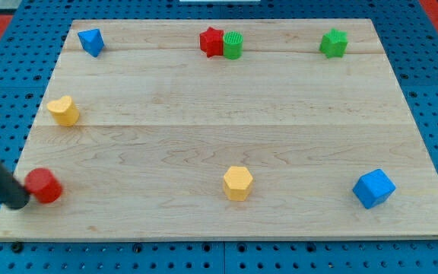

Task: Move the red circle diagonally to the green star

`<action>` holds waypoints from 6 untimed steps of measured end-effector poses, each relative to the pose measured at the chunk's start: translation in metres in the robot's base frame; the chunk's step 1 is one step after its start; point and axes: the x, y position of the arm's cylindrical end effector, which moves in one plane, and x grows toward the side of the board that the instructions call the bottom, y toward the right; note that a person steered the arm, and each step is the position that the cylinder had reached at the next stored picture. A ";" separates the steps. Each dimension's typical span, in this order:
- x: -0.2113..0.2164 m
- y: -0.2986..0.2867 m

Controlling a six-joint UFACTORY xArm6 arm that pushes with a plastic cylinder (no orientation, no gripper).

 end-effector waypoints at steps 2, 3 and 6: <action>-0.030 0.029; -0.039 0.026; -0.075 0.197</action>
